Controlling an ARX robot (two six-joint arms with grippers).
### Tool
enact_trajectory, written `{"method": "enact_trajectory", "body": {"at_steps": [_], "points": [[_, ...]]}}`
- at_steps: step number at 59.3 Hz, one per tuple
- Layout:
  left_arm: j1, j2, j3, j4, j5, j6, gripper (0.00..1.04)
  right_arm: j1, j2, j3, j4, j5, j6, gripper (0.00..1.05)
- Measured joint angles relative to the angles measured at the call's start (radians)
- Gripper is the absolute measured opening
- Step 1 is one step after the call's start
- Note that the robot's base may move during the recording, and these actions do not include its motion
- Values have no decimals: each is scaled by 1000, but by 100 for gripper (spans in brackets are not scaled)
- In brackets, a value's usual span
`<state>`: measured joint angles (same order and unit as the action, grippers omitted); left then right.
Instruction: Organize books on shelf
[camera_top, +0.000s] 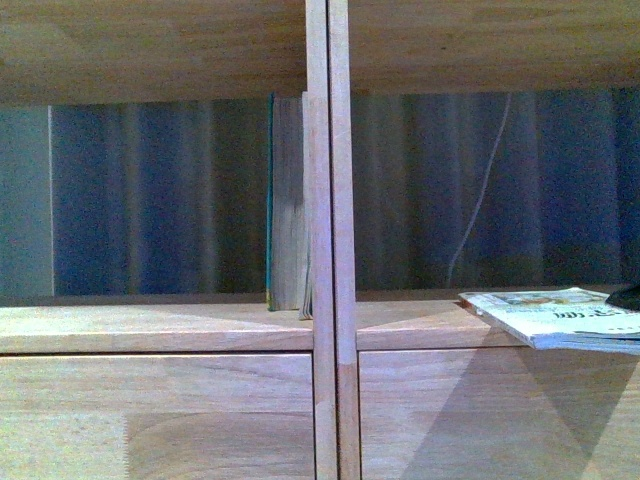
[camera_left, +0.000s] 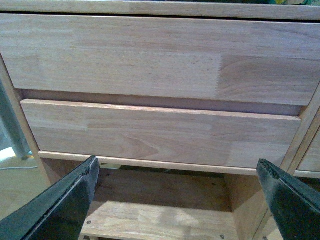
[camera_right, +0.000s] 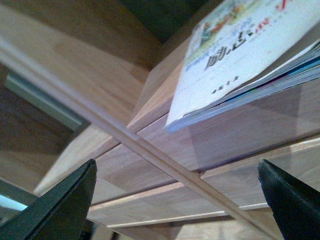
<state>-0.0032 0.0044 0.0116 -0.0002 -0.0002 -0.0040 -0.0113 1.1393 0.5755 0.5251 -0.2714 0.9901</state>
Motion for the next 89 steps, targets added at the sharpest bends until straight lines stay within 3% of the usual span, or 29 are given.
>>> {"method": "enact_trajectory", "body": {"at_steps": [9,25,33,43,52,53,55,56,59,61,62,67,76,89], "points": [[0,0,0,0,0,0,97,16,134,63,68,51,129,98],[0,0,0,0,0,0,97,-3,249,163,104,125,226,95],[0,0,0,0,0,0,97,-3,285,202,92,149,235,74],[0,0,0,0,0,0,97,30,295,218,111,165,249,37],[0,0,0,0,2,0,97,44,282,210,138,154,248,12],[14,11,2,-5,58,6,97,45,275,207,142,150,247,9],[86,59,16,-13,268,34,97,45,257,197,149,143,243,8],[148,113,24,4,428,45,97,45,239,188,155,137,239,7],[218,180,29,39,608,48,97,45,212,177,159,124,227,7],[251,208,30,60,668,48,97,45,198,171,163,108,221,7],[275,230,32,84,754,46,97,44,183,164,169,98,216,7],[334,307,51,197,941,29,97,32,128,146,188,77,190,7],[427,511,134,493,1042,-84,97,-3,18,133,217,8,141,7],[487,896,318,920,965,-273,97,-17,-59,139,221,-33,57,7]]}}
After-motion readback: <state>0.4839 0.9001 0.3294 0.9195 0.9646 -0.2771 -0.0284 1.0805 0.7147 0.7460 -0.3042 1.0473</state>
